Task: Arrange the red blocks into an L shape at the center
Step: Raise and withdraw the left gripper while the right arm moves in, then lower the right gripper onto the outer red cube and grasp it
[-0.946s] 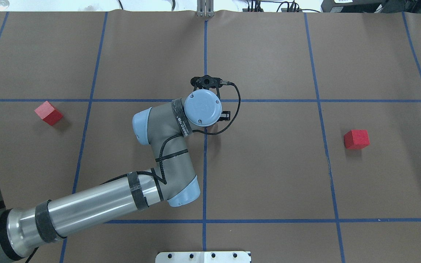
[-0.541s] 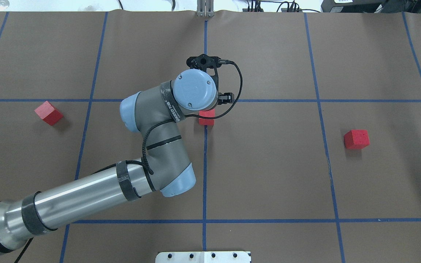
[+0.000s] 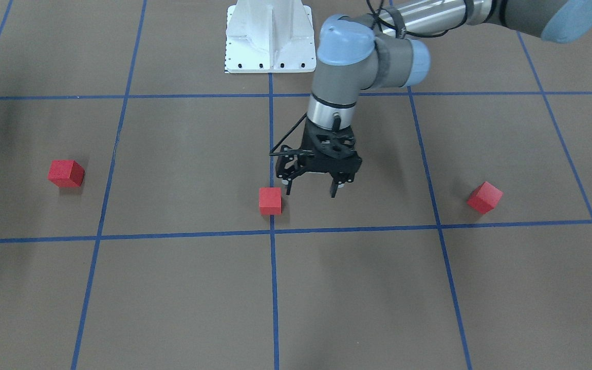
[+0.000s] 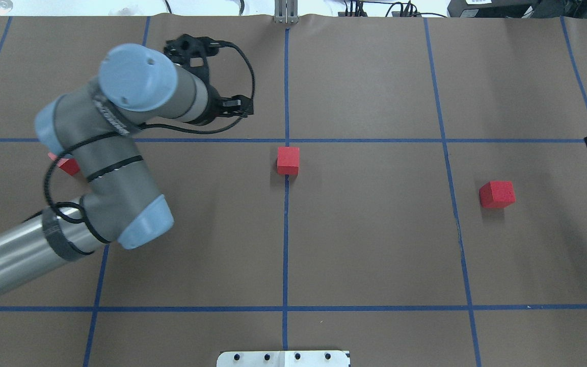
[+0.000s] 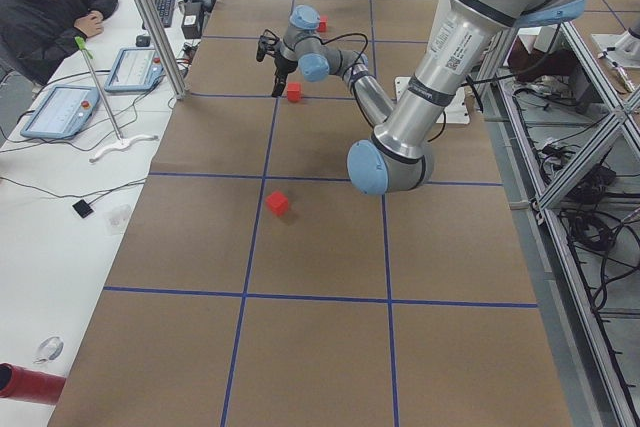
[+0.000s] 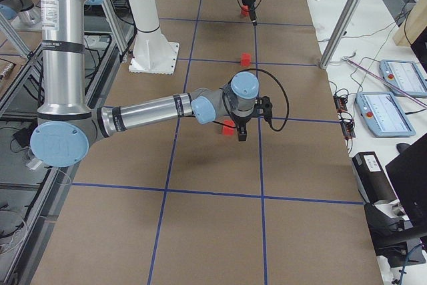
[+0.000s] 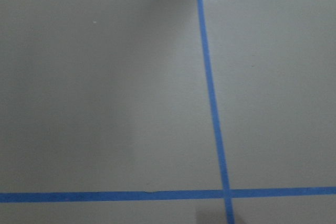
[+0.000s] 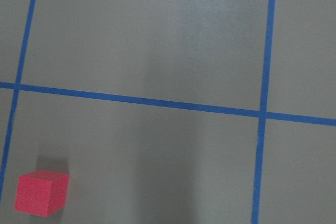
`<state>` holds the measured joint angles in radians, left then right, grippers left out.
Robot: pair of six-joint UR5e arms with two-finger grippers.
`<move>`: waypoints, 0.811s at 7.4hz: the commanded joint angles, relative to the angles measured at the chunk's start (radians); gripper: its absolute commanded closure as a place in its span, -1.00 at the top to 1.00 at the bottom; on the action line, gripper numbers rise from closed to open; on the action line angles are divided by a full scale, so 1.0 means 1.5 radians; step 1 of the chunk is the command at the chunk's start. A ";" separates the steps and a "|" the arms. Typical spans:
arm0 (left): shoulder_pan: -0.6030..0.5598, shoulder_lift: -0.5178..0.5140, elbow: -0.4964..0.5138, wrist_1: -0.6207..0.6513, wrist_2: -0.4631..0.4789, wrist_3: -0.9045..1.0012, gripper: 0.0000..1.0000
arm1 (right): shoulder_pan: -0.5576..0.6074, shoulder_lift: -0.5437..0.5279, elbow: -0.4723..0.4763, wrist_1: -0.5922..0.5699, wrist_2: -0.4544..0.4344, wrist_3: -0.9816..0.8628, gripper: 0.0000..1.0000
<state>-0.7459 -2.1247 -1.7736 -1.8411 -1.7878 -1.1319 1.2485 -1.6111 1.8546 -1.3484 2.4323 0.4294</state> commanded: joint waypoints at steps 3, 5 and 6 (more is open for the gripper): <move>-0.160 0.140 -0.083 0.001 -0.115 0.146 0.99 | -0.224 -0.004 -0.010 0.182 -0.187 0.259 0.99; -0.162 0.145 -0.077 -0.001 -0.120 0.161 0.99 | -0.236 -0.002 -0.023 0.180 -0.188 0.259 0.99; -0.162 0.145 -0.077 -0.004 -0.120 0.158 0.99 | -0.235 -0.007 -0.032 0.180 -0.188 0.258 0.99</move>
<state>-0.9859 -1.9098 -1.8892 -1.8423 -1.9646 -0.8950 0.9019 -1.6160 1.8242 -1.0826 2.1538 0.8133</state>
